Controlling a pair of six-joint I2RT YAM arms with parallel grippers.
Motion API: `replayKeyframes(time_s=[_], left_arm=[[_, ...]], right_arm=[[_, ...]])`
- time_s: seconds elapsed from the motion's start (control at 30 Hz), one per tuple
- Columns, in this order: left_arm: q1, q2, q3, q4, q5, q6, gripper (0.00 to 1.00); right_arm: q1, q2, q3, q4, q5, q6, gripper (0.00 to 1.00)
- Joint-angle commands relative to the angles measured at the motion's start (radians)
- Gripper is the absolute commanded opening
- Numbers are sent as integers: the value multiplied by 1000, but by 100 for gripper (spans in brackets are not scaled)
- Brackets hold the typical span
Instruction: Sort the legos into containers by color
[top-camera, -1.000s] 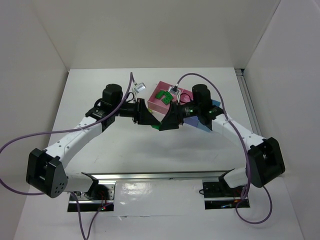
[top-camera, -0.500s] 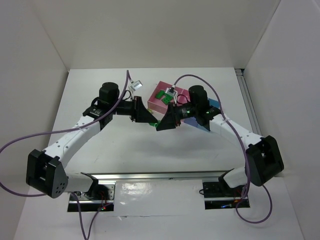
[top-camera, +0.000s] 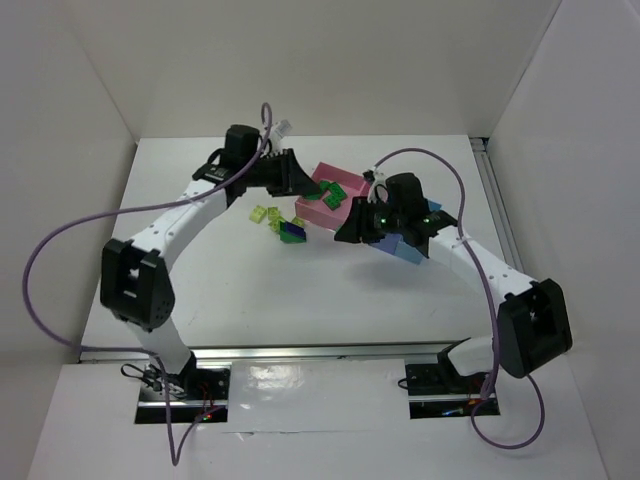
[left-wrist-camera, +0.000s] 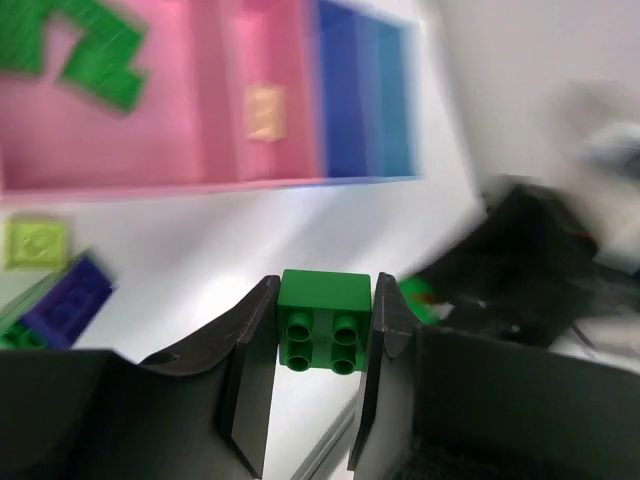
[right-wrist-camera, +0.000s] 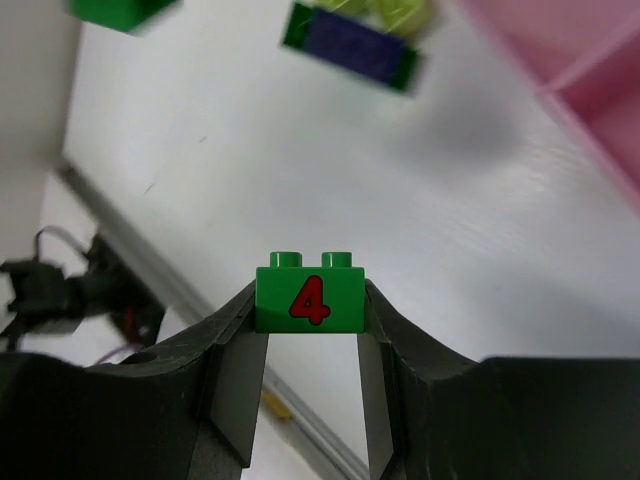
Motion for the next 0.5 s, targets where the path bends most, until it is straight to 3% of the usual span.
replayKeyframes(time_s=[0.0,0.2,0.27,0.3,0.37,0.4,0.47], left_arm=[[-40,159,118,-153,-243,-16,0],[-72,443,439,-259,-334,7,1],[-72,517,499,-268,-334,7,9],[-72,535,528,-283,-348,16,29],[-72,566,596,-295,-360,16,55],[-72,589,628,-305,-361,28,76],[-72,608,654,-323,-348,37,89]], right_arm=[[-18,-77,73,-95,319,3,21],[-38,-61,127,-151,387,-21,21],[-49,-45,147,-167,397,-21,21],[-49,-45,156,-167,397,-21,21],[-49,-16,165,-144,397,-21,21],[-49,13,175,-144,397,-21,21],[-49,50,200,-115,397,-21,21]])
